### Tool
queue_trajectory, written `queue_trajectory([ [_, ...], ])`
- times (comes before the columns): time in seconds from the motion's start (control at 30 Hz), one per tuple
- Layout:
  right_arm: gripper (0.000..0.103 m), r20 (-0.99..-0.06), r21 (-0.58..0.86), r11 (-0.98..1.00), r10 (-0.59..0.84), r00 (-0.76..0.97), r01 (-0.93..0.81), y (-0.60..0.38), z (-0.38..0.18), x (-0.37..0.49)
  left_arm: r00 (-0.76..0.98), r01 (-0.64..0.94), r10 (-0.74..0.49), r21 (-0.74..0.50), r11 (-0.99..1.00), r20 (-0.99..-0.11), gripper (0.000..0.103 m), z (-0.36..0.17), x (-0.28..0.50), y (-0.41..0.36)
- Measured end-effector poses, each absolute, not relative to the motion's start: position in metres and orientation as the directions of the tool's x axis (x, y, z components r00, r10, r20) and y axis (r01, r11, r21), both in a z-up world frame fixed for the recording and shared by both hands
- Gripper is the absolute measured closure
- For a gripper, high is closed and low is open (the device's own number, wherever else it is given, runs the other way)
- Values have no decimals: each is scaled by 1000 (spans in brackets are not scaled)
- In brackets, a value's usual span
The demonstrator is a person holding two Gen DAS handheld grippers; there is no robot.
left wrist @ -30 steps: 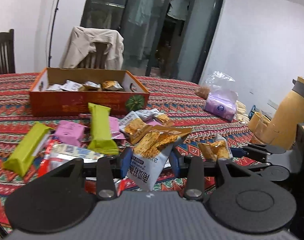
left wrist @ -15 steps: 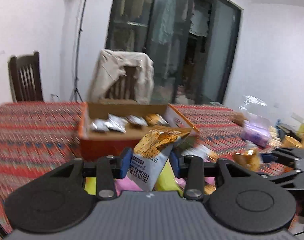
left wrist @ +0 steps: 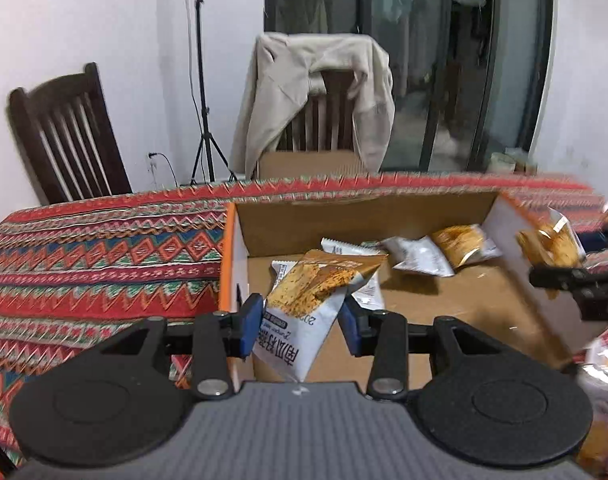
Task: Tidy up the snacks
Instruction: 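Carry both cookie packets into the cardboard box and open both tools, then lift both open tools out of the box back toward the snack pile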
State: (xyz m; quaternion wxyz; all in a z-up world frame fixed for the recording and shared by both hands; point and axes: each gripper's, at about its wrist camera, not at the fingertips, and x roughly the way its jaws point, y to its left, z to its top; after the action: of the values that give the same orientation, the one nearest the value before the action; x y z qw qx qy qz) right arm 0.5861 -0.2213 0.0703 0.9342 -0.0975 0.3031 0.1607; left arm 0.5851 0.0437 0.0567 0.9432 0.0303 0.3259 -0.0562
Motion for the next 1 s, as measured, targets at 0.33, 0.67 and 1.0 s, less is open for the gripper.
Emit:
queue_trajectory([
  [0.33, 24, -676, -212, 929, 85, 732, -303, -202, 31, 656, 752, 138, -113, -12, 990, -649, 33, 42, 606, 43],
  [0.67, 23, -603, -137, 946, 156, 782, -294, -230, 84, 604, 807, 104, -113, -48, 993, -579, 27, 103, 555, 59],
  [1.0, 18, -449, -149, 939, 216, 867, -311, -263, 160, 476, 884, 168, -171, -46, 985, -436, 17, 171, 432, 50],
])
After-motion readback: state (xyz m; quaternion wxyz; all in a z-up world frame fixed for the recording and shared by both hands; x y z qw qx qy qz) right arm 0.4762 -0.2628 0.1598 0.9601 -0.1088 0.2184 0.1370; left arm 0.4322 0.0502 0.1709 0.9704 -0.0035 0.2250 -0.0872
